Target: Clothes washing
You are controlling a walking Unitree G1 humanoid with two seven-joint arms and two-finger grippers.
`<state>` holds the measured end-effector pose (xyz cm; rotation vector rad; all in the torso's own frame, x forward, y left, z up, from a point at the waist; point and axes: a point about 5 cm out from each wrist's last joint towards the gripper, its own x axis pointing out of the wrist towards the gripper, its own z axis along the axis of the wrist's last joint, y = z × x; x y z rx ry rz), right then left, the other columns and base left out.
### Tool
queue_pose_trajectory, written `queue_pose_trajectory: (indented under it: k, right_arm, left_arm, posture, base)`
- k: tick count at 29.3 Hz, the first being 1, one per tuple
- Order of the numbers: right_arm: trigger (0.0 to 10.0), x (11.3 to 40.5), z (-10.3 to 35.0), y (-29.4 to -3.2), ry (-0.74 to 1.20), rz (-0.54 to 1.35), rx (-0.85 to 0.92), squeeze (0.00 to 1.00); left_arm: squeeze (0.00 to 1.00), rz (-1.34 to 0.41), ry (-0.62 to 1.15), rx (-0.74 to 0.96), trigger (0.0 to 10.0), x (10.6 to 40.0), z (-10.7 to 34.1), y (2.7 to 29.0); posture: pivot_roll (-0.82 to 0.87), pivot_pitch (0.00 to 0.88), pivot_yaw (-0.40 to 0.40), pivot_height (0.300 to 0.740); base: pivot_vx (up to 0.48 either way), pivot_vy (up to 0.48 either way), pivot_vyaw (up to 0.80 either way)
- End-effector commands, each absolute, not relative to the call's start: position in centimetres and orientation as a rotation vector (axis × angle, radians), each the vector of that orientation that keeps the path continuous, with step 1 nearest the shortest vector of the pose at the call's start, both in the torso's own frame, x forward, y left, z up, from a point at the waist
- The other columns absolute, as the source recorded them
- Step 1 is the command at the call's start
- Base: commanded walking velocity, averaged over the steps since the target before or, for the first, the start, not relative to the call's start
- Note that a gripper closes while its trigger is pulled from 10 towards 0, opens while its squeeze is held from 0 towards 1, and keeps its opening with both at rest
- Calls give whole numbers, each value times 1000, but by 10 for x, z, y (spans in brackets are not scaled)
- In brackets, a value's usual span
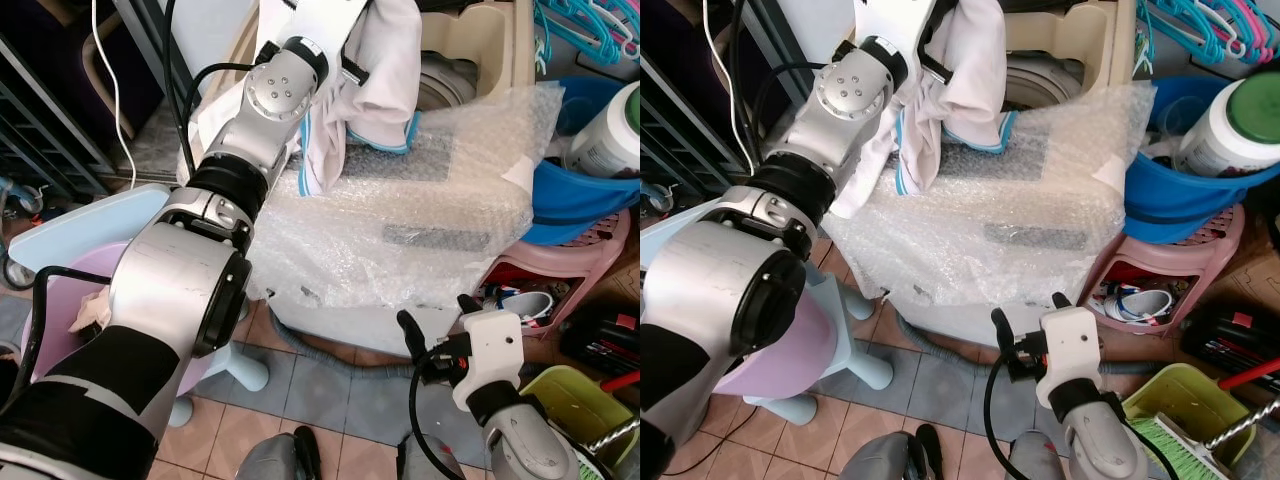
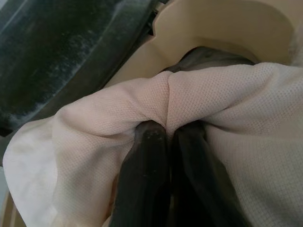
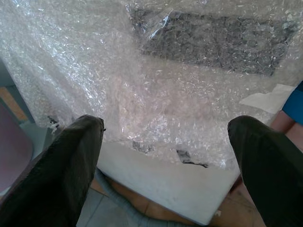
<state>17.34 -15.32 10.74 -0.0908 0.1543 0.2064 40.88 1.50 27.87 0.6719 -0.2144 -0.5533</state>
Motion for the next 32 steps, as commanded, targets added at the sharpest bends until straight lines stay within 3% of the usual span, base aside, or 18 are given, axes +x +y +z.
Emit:
queue_pose_trajectory:
  k: [1, 4, 9, 18, 24, 29, 32]
  right_arm:
    - [10000, 171, 110, -148, 152, 214, -85, 0]
    - [10000, 175, 111, -151, 150, 216, -93, 0]
    - [10000, 180, 113, -151, 143, 223, -98, 0]
    - [10000, 183, 109, -144, 149, 262, -91, 0]
    - [10000, 191, 109, -142, 144, 295, -89, 0]
    - [10000, 194, 107, -141, 148, 322, -93, 0]
    - [10000, 200, 105, -139, 145, 349, -94, 0]
  left_arm:
    - [1000, -526, -129, 731, 10000, 413, 267, 27]
    - [1000, -368, -239, 871, 10000, 416, 281, 33]
    - [1000, -252, -402, 875, 10000, 416, 310, 39]
    - [1000, -214, -585, 665, 10000, 412, 348, 58]
    - [1000, -256, -606, 521, 10000, 408, 315, 64]
    - [1000, -154, -587, 399, 10000, 401, 273, 88]
    - [1000, -15, -577, 252, 10000, 379, 241, 116]
  posture:
    - [-333, 199, 185, 740]
    - [-318, 191, 176, 740]
    - [-302, 182, 167, 740]
    - [-260, 164, 149, 740]
    - [-217, 155, 127, 740]
    - [-186, 153, 111, 740]
    - [-138, 144, 95, 740]
  base:
    - [0, 0, 0]
    - [0, 0, 0]
    - [0, 0, 0]
    - [0, 0, 0]
    - [0, 0, 0]
    - [0, 0, 0]
    - [0, 0, 0]
